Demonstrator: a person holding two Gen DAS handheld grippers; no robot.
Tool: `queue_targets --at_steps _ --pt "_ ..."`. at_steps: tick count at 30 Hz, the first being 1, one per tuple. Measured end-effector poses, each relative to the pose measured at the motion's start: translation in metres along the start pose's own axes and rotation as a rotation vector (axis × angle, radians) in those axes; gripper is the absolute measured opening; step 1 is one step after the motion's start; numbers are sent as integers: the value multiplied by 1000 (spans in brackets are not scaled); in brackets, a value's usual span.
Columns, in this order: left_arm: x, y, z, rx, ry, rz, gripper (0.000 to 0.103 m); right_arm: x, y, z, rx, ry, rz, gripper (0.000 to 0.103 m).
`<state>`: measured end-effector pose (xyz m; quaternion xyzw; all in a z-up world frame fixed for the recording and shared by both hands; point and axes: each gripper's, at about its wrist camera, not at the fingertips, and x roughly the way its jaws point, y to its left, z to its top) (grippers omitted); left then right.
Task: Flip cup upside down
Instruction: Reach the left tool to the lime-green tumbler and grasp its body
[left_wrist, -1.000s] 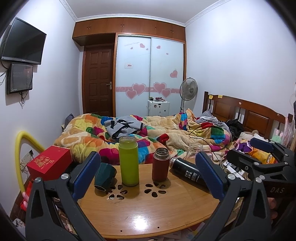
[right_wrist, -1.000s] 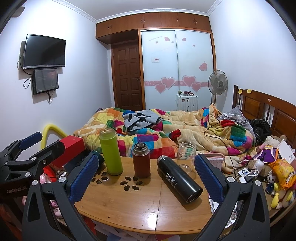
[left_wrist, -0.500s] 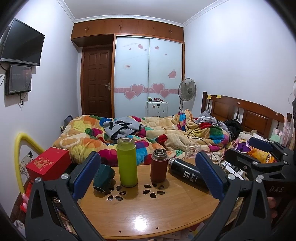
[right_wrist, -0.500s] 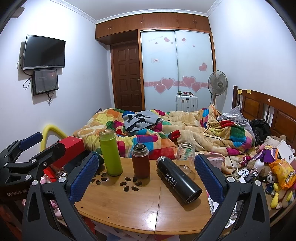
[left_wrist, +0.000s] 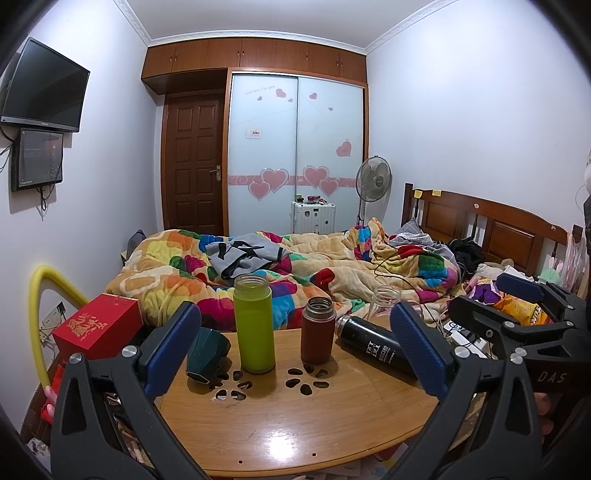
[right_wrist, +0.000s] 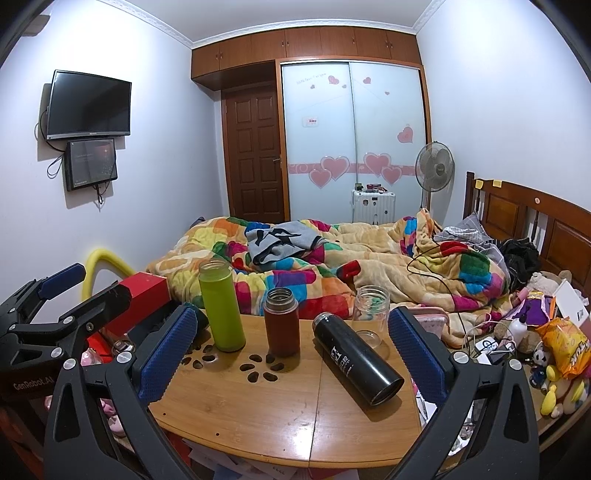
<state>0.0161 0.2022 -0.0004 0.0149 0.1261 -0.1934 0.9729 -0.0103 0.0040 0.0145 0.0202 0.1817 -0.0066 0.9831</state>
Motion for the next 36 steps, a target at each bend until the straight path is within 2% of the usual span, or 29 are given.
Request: queue_targets --at_steps 9,13,22,25,31,33,36 --pt "2 -2 2 1 0 -1 103 0 0 1 0 -4 -3 103" --pt "18 8 2 -30 40 2 103 2 -2 3 5 -3 -4 103" --pt "123 62 -26 -138 249 14 103 30 -24 -3 53 44 -3 103" --pt "162 66 -40 -108 278 37 103 44 -30 -11 63 78 5 103" --pt "228 61 -44 -26 291 58 103 71 -38 -26 74 137 13 103" --pt "243 60 -44 -9 295 62 89 78 -40 -31 73 155 14 103" --pt "258 57 -45 8 319 75 74 88 -43 -38 66 179 15 103"
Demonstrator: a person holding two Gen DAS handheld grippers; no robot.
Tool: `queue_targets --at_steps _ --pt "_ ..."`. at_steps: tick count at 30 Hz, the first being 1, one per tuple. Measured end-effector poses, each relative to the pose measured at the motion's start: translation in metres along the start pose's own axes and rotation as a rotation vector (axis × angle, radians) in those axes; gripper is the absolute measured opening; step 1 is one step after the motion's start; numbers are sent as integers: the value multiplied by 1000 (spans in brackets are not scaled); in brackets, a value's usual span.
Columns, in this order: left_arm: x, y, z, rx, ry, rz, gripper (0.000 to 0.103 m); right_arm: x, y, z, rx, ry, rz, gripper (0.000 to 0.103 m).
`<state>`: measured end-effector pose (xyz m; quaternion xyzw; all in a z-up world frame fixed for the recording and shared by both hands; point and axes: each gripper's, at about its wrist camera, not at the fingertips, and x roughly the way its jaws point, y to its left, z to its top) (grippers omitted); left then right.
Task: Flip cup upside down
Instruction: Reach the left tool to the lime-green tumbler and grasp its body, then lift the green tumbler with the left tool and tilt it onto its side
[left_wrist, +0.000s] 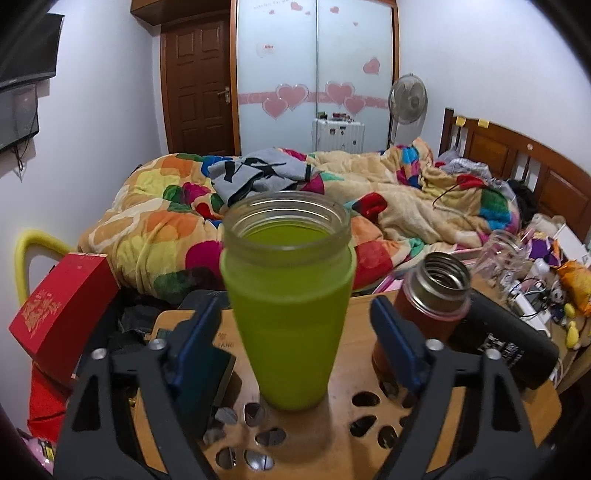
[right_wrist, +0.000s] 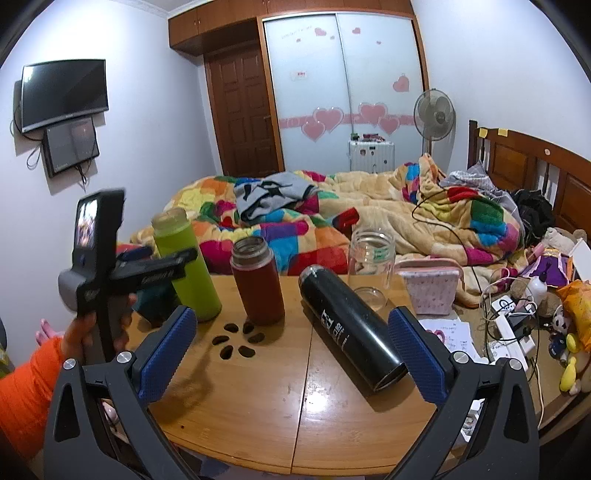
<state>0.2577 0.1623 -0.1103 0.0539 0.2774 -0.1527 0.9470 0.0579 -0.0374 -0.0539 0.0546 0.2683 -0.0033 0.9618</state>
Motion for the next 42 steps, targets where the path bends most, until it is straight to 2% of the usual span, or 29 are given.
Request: queue_targets --at_steps 3,12,16,22,30,35,39,42 --pt "8 1 0 -6 10 19 63 11 -2 -5 -2 24 -3 103" --pt "-21 -2 -15 18 37 -81 63 29 -5 -17 -1 53 25 103" --pt "-47 -16 -29 37 65 -164 63 30 0 -30 -17 64 82 103" --pt "-84 -47 -48 50 126 -331 63 37 11 -59 -66 118 150 103" --pt "-99 -65 -53 2 222 -518 63 57 26 -91 -131 170 238 103" --pt "-95 -62 -53 -51 269 -587 63 71 27 -95 -145 201 266 91" --pt "-90 -48 -57 -129 289 -624 63 78 32 -96 -172 219 288 71" --pt "-85 -38 -59 -192 295 -639 63 75 38 -98 -206 198 273 70"
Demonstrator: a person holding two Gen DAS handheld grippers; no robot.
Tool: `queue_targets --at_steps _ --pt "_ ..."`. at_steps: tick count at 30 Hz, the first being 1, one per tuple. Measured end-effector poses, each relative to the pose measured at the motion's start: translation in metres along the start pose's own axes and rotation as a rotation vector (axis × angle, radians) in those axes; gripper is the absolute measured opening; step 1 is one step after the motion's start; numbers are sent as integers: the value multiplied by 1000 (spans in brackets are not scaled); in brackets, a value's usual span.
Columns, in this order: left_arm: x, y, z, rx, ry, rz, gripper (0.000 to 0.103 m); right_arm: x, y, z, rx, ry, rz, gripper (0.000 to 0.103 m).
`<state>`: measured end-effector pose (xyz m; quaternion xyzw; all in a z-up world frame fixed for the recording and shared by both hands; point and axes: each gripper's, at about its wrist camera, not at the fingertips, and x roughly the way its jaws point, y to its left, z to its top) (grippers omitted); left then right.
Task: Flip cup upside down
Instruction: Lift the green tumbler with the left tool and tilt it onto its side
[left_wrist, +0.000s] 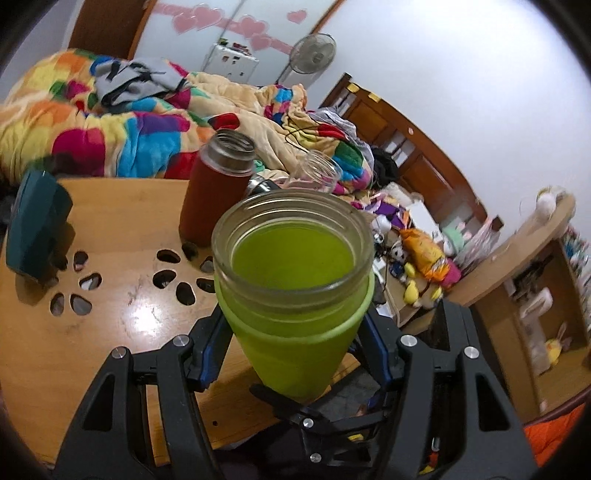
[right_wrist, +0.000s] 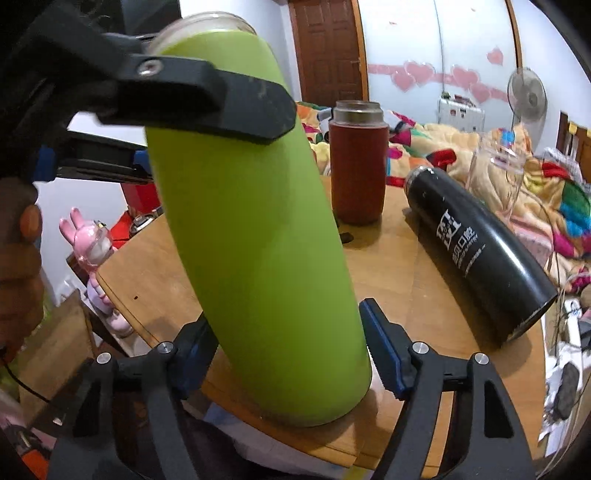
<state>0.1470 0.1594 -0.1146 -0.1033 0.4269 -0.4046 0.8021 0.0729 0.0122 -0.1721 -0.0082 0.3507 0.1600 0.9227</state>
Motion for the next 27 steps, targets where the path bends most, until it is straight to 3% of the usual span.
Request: queue_targets --at_steps 2,6,13,25,27 --pt "0 13 -1 -54 -14 -5 63 -1 4 0 -21 -8 -12 70" --pt "5 35 -2 -139 -26 56 68 0 9 1 -53 -11 0 68" --pt "22 76 -16 -291 8 89 72 6 12 1 -54 4 43 63" --pt "16 31 -10 -41 -53 192 72 16 9 -2 -15 23 49 62" --pt "18 17 -11 31 -57 225 66 16 7 -2 2 30 57 62"
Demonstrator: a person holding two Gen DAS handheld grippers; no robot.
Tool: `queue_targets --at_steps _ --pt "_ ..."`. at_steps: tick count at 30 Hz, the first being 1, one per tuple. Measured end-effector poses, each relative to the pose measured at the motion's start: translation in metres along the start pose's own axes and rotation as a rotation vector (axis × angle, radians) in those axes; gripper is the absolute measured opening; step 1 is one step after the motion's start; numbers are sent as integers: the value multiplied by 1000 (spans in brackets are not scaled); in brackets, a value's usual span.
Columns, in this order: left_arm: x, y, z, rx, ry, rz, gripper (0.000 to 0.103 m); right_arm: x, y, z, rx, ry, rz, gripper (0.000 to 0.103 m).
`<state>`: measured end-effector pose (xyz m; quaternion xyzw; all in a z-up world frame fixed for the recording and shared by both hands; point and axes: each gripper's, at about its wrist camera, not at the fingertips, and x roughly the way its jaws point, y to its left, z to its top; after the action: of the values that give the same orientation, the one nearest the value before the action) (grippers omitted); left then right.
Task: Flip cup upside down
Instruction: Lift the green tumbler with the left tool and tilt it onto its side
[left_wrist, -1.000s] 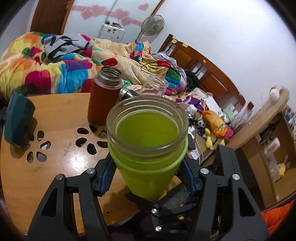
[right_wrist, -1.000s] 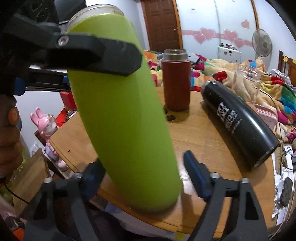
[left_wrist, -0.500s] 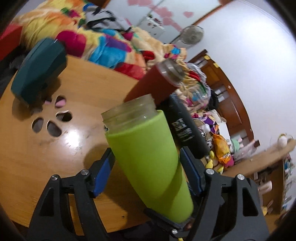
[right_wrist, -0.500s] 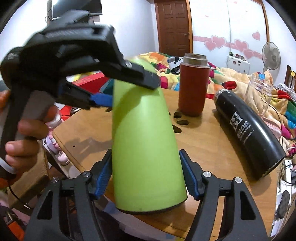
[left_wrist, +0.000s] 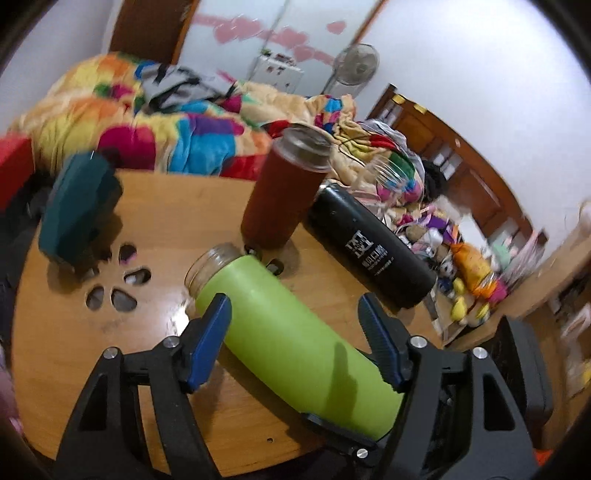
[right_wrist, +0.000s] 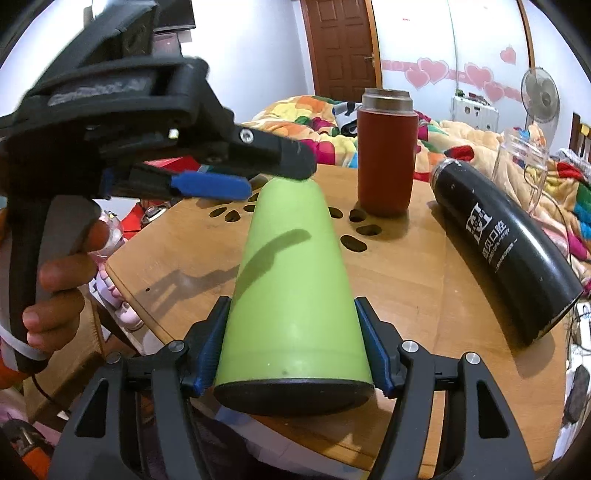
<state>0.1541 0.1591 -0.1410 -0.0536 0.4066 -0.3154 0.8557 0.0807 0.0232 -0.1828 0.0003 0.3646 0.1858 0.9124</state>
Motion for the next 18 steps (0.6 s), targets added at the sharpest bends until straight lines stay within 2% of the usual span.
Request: queue_targets --at_steps 3,6,13,18 --pt "3 -18 -4 95 5 42 54 -5 -1 -3 21 1 3 62" --pt "10 -24 -8 129 27 55 43 -10 1 -9 17 7 -19 62" --pt "16 -18 -11 120 30 96 38 -24 -3 -26 67 20 -30 63" --pt "15 -11 -10 78 44 58 35 -29 -2 -28 71 42 -44 63"
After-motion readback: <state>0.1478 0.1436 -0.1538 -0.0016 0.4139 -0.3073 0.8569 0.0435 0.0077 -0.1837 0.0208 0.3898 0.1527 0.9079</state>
